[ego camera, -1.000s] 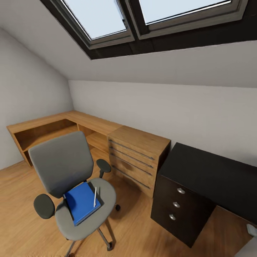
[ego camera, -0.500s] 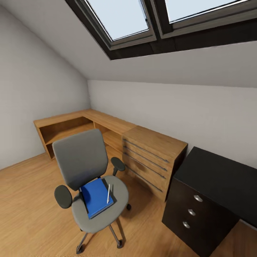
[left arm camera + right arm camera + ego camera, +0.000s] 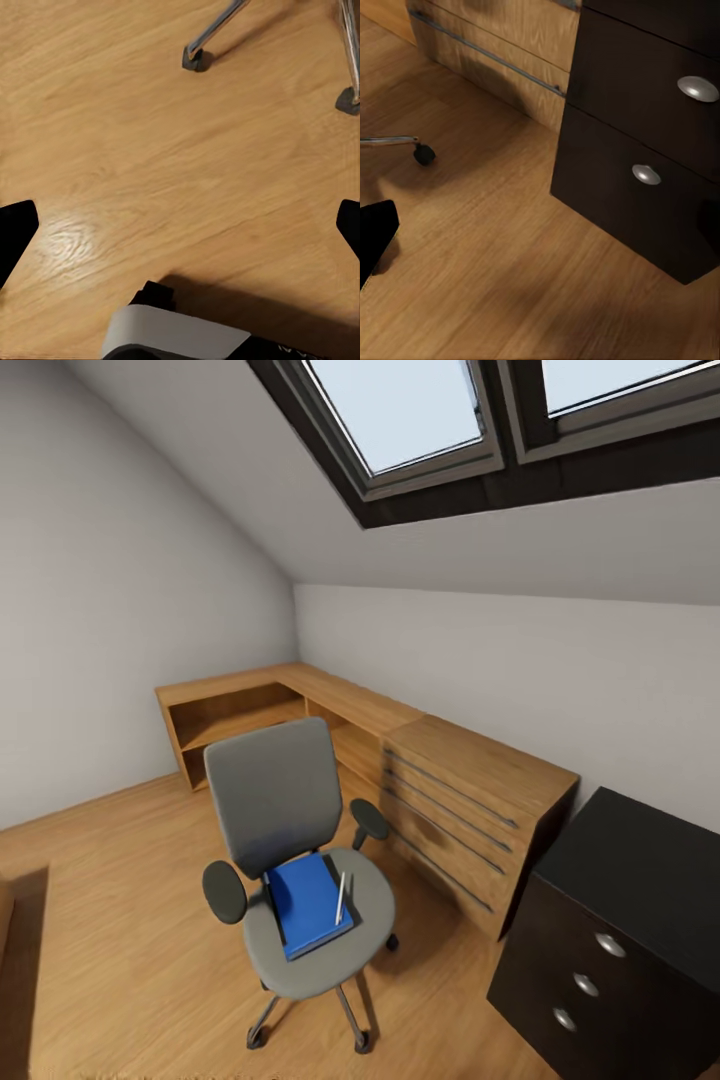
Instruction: In the bedroom, organize the workspace by keeping the computer under the desk, ensuring the monitor is on the desk, placing the keyboard on the desk next to the monitor, placing the mouse on the desk next to the keyboard, moving the folder from the swivel chair onto the desk next to the mouse, stacking the notebook on top of the folder with the pen on top of the notebook, and positioning the swivel chair next to the desk.
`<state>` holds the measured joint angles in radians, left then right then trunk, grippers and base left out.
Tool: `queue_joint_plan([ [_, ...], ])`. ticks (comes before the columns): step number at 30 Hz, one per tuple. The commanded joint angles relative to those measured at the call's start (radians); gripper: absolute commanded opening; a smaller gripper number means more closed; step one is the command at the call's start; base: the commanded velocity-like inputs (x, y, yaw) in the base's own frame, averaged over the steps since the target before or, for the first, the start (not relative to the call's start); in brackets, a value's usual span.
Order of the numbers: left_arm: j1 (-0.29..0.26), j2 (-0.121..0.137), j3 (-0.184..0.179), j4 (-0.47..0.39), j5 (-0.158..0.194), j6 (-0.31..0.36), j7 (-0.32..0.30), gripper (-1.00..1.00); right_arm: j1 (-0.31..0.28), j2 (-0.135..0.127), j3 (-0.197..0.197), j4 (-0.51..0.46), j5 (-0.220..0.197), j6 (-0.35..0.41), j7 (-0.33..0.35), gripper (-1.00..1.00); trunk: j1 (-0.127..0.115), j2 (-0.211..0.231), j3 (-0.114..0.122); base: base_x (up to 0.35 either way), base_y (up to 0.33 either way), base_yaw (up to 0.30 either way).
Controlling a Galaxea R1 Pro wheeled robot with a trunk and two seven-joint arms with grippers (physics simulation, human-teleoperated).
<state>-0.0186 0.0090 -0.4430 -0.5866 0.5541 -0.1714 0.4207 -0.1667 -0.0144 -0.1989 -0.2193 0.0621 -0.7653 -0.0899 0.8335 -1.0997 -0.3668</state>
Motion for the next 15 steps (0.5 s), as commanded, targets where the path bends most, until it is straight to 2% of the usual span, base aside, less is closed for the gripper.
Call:
queue_joint_plan([
  [1,-0.001,0.001,0.002,0.0,0.011,-0.007,0.006,1.0,0.0,0.0,0.001,0.0,0.007,-0.003,-0.008,1.0,0.0,-0.001,-0.001,0.0,0.0,0.28],
  [4,-0.001,0.001,0.032,-0.001,0.011,-0.007,0.006,1.0,0.0,-0.001,0.0,0.0,0.008,-0.005,-0.008,1.0,0.0,-0.001,-0.001,0.0,0.0,0.28],
  [5,-0.001,0.0,0.052,-0.004,0.011,-0.012,0.006,1.0,0.0,-0.001,-0.001,-0.001,0.008,-0.011,-0.009,1.0,0.0,-0.001,-0.001,0.0,0.0,0.28],
  [8,-0.001,0.004,0.074,-0.007,0.012,-0.033,0.006,1.0,0.0,0.0,-0.003,0.0,0.008,-0.061,-0.01,1.0,0.0,-0.001,-0.001,0.0,0.0,0.28],
  [9,-0.001,0.006,0.091,-0.008,0.012,-0.065,0.005,1.0,0.0,0.001,-0.002,0.015,0.008,-0.11,-0.01,1.0,0.0,-0.001,-0.001,0.0,0.0,0.28],
  [15,-0.001,0.006,0.097,-0.005,0.012,-0.128,0.004,1.0,0.0,0.001,0.002,0.083,0.008,-0.134,-0.009,1.0,0.0,-0.001,-0.001,0.0,0.0,0.28],
])
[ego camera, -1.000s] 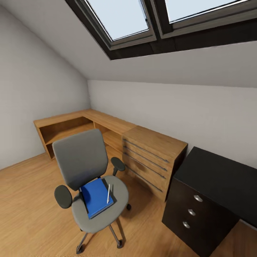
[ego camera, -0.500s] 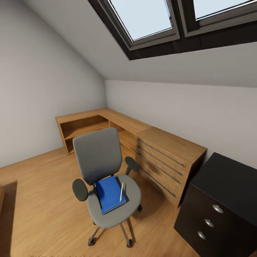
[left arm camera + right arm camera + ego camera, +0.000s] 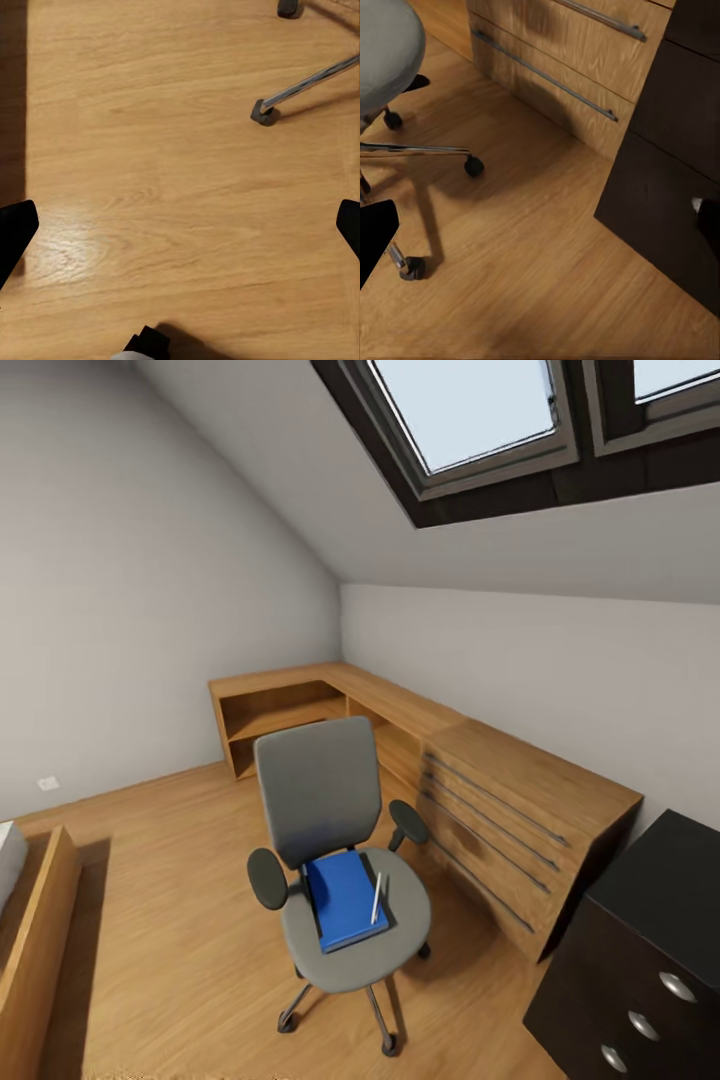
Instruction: In the bedroom, organize the workspace by keeping the computer under the desk, ensuring the monitor is on the desk, placing the keyboard on the desk next to the monitor, placing the mouse on the desk next to the keyboard, moving the folder from the swivel chair onto the desk next to the mouse, stacking the notebook on top of the folder with the pen on top of the notebook, and positioning the swivel chair next to the desk.
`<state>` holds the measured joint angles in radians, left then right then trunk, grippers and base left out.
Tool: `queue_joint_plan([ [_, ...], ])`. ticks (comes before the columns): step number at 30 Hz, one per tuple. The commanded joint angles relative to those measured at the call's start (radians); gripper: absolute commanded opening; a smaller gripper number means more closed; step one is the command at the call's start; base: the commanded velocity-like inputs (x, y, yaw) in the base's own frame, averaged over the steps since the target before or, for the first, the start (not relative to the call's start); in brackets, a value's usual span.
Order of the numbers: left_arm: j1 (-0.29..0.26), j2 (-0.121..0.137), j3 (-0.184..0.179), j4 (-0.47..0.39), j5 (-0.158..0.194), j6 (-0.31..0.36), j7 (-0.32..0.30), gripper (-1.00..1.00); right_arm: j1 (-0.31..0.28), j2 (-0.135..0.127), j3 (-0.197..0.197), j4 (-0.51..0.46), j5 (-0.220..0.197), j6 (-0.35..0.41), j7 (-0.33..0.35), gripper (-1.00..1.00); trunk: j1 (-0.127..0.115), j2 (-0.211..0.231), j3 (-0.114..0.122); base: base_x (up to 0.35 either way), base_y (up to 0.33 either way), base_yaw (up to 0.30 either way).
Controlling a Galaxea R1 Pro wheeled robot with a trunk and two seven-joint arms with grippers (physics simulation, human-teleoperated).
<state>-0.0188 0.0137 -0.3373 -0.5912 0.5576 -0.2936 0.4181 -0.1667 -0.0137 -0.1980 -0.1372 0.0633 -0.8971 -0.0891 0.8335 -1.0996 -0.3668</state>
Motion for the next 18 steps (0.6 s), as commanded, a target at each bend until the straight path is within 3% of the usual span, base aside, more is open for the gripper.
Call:
queue_joint_plan([
  [1,-0.001,-0.001,-0.009,0.001,0.009,-0.011,0.007,1.0,0.0,0.0,0.002,0.003,0.008,-0.002,-0.009,1.0,0.0,-0.001,-0.001,0.0,0.0,0.28],
  [6,-0.001,0.002,-0.007,0.0,0.009,-0.037,0.006,1.0,0.0,-0.001,0.003,0.006,0.01,-0.002,-0.007,1.0,0.0,-0.001,-0.001,0.0,0.0,0.185],
  [18,-0.001,0.004,-0.01,-0.028,0.004,-0.045,0.006,1.0,-0.001,0.001,0.003,-0.02,0.007,0.03,-0.006,1.0,0.0,-0.001,-0.001,0.0,0.0,0.009],
])
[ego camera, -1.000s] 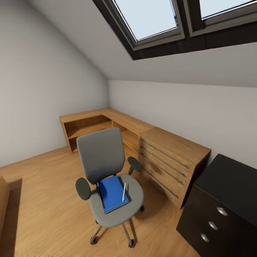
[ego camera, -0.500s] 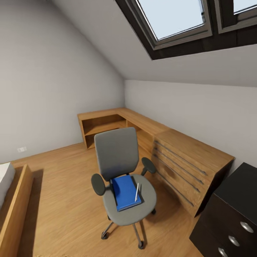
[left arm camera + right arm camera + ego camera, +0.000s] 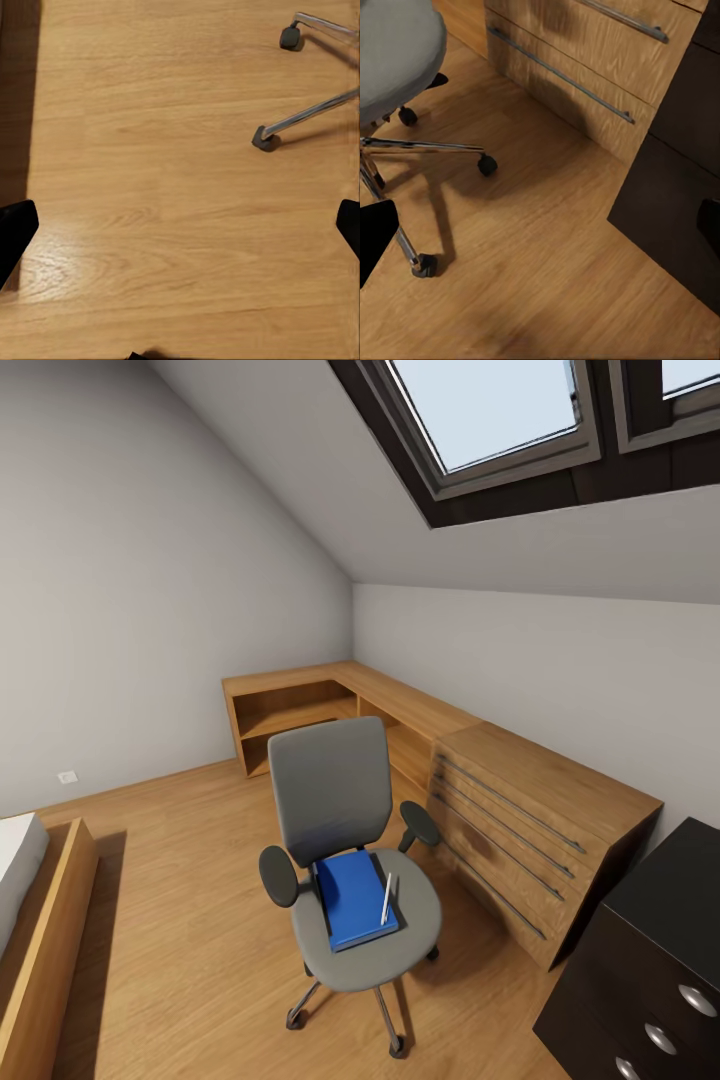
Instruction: In the bedroom, organize the workspace by keeping the computer under the desk, ensuring the monitor is on the desk, placing the keyboard on the desk next to the monitor, placing the mouse on the desk next to the keyboard, moving the folder from the swivel chair onto the desk next to the mouse, stacking the notebook on top of the folder with the pen on top of the notebook, and positioning the swivel chair next to the desk.
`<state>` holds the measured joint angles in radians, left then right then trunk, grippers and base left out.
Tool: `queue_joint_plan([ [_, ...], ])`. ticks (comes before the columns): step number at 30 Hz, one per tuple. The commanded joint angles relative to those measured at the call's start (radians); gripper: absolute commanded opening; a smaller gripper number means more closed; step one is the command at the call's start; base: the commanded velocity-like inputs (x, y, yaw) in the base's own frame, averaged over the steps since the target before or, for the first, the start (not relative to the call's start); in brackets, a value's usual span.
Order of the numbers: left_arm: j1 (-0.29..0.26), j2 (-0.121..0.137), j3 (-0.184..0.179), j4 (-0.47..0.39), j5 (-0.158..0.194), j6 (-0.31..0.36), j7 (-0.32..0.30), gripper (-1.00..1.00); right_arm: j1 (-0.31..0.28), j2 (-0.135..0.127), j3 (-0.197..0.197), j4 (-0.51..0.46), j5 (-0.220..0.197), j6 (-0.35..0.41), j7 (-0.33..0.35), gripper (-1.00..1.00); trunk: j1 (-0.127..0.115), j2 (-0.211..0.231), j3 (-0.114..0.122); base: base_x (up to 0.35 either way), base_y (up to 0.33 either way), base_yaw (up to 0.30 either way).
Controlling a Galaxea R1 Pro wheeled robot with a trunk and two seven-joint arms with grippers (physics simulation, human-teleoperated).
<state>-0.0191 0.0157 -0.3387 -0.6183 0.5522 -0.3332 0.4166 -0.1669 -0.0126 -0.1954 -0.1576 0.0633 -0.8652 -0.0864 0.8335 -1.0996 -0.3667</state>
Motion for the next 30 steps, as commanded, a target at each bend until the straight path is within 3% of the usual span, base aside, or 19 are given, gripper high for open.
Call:
queue_joint_plan([
  [1,-0.001,0.002,-0.009,-0.031,0.008,-0.002,0.008,1.0,-0.002,0.002,0.001,-0.022,0.006,0.002,-0.01,1.0,0.0,-0.001,-0.001,0.0,0.0,0.0],
  [3,-0.001,0.003,-0.009,-0.094,0.006,0.008,0.009,1.0,-0.013,0.015,0.001,-0.069,0.005,0.02,-0.012,1.0,0.0,-0.001,-0.001,0.0,0.0,0.0],
  [4,-0.001,0.01,-0.007,-0.347,0.001,0.159,0.012,1.0,-0.105,0.056,0.001,-0.209,0.004,0.243,-0.013,1.0,0.0,-0.001,-0.001,0.0,0.0,0.0],
  [6,-0.001,0.016,-0.004,-0.418,0.001,0.226,0.014,1.0,-0.137,0.066,0.001,-0.24,0.004,0.333,-0.013,1.0,0.0,-0.001,-0.001,0.0,0.0,0.0],
  [7,-0.001,0.024,0.007,-0.489,0.001,0.295,0.015,1.0,-0.172,0.079,0.001,-0.271,0.004,0.424,-0.012,1.0,0.0,-0.001,-0.001,0.0,0.0,0.0],
  [9,-0.001,0.032,0.067,-0.727,0.001,0.487,0.016,1.0,-0.306,0.112,0.001,-0.325,0.005,0.688,-0.014,1.0,0.0,-0.001,-0.001,0.0,0.0,0.0],
  [11,-0.001,0.033,0.097,-0.885,0.006,0.63,0.016,1.0,-0.418,0.126,0.001,-0.333,0.006,0.891,-0.023,1.0,0.0,-0.001,-0.001,0.0,0.0,0.0],
  [14,-0.011,0.022,0.121,-0.963,0.013,0.761,0.018,1.0,-0.536,0.154,0.001,-0.339,0.007,1.144,-0.072,1.0,0.0,-0.001,-0.001,0.0,0.0,0.0],
  [17,-0.028,0.001,0.173,-0.976,0.032,0.813,0.019,1.0,-0.598,0.169,0.001,-0.341,0.004,1.312,-0.125,1.0,0.0,-0.001,-0.001,0.0,0.0,0.0],
  [21,-0.035,-0.004,0.22,-0.964,0.041,0.833,0.018,1.0,-0.621,0.175,-0.006,-0.339,-0.015,1.377,-0.123,1.0,0.0,-0.001,-0.001,0.0,0.0,0.0],
  [27,-0.037,0.004,0.25,-0.969,0.043,0.838,0.017,1.0,-0.626,0.171,-0.007,-0.342,-0.047,1.396,-0.111,1.0,0.0,-0.001,-0.001,0.0,0.0,0.0],
  [30,-0.038,0.004,0.318,-0.982,0.047,0.838,0.016,1.0,-0.626,0.165,-0.006,-0.341,-0.051,1.396,-0.111,1.0,0.0,-0.001,-0.002,0.0,0.0,0.063],
])
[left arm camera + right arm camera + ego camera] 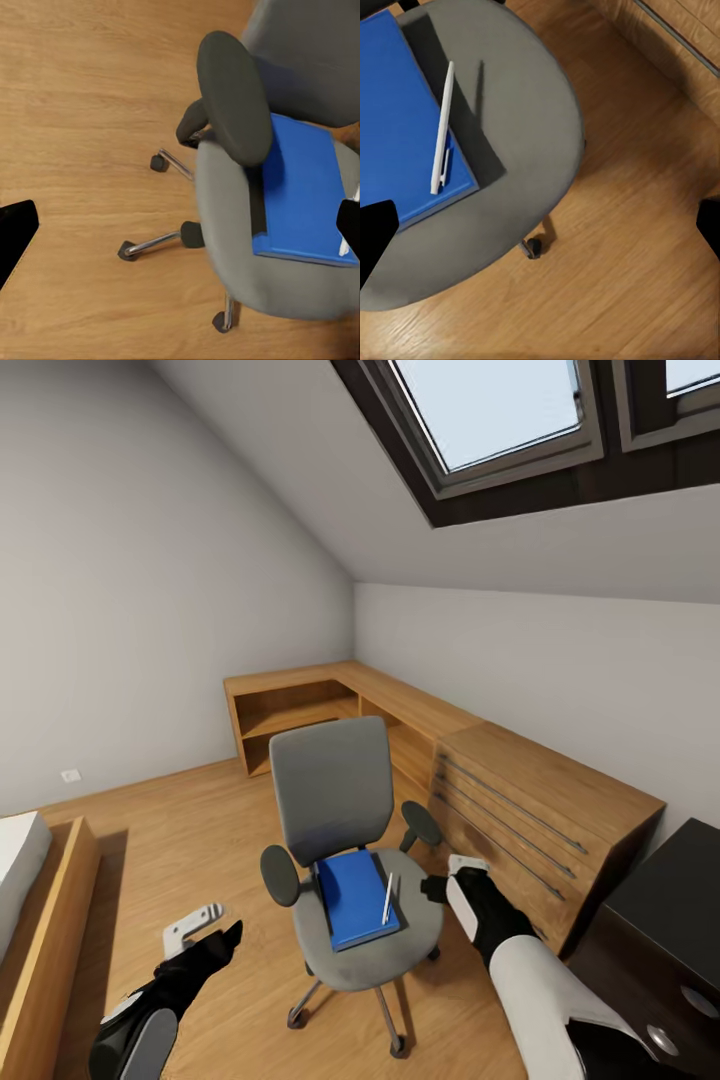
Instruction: In the bedroom, organize the workspace by keeping the computer under the desk, ensuring the monitor is on the desk, placing the keyboard on the desk next to the monitor, placing the mouse on the desk next to the keyboard, moving the folder from the swivel chair onto the desk next to the mouse, stacking the notebook on top of the folder with the pen on top of the notebook, and positioning the swivel chair next to the desk.
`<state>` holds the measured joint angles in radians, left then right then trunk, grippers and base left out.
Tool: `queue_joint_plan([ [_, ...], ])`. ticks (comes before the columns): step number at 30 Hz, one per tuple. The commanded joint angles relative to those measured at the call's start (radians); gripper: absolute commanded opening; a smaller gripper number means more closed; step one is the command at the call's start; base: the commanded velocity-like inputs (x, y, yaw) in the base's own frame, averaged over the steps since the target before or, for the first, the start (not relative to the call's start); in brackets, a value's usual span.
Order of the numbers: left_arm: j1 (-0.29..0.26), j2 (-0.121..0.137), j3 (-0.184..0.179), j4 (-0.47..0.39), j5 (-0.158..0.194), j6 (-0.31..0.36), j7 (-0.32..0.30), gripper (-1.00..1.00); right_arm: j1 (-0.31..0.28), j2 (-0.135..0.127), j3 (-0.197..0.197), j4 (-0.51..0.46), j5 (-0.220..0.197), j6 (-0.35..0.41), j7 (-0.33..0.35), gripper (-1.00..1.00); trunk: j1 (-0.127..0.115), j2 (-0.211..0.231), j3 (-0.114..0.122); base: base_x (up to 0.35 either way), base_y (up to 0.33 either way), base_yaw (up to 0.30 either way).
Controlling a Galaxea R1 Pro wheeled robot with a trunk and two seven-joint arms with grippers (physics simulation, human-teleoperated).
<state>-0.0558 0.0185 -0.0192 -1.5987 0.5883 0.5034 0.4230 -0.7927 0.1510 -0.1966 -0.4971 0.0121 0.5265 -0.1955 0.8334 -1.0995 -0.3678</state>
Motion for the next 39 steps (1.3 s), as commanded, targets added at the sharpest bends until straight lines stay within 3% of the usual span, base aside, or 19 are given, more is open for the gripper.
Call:
queue_joint_plan([
  [1,-0.001,0.0,0.004,-0.002,0.011,0.001,0.01,1.0,0.0,0.0,-0.005,-0.002,0.001,0.005,-0.002,1.0,0.0,-0.001,-0.002,0.0,0.0,0.129],
  [6,-0.001,0.0,0.021,-0.007,0.013,0.002,0.01,1.0,0.0,-0.002,-0.004,0.001,-0.001,0.006,-0.004,1.0,0.019,-0.036,-0.023,0.0,0.0,0.173],
  [20,-0.001,0.0,0.024,-0.006,0.011,0.004,0.011,1.0,0.003,-0.001,-0.002,0.003,0.001,0.004,-0.005,1.0,0.073,-0.134,-0.082,0.0,0.0,0.198],
  [30,-0.001,0.0,0.024,-0.006,0.01,0.004,0.011,1.0,0.008,0.002,0.001,0.003,0.005,0.001,0.001,1.0,0.111,-0.204,-0.115,0.0,0.0,0.035],
  [39,-0.001,0.0,0.024,-0.006,0.007,0.003,0.011,1.0,0.01,0.003,0.052,0.004,0.052,-0.001,0.005,1.0,0.146,-0.267,-0.143,0.0,0.0,0.0],
])
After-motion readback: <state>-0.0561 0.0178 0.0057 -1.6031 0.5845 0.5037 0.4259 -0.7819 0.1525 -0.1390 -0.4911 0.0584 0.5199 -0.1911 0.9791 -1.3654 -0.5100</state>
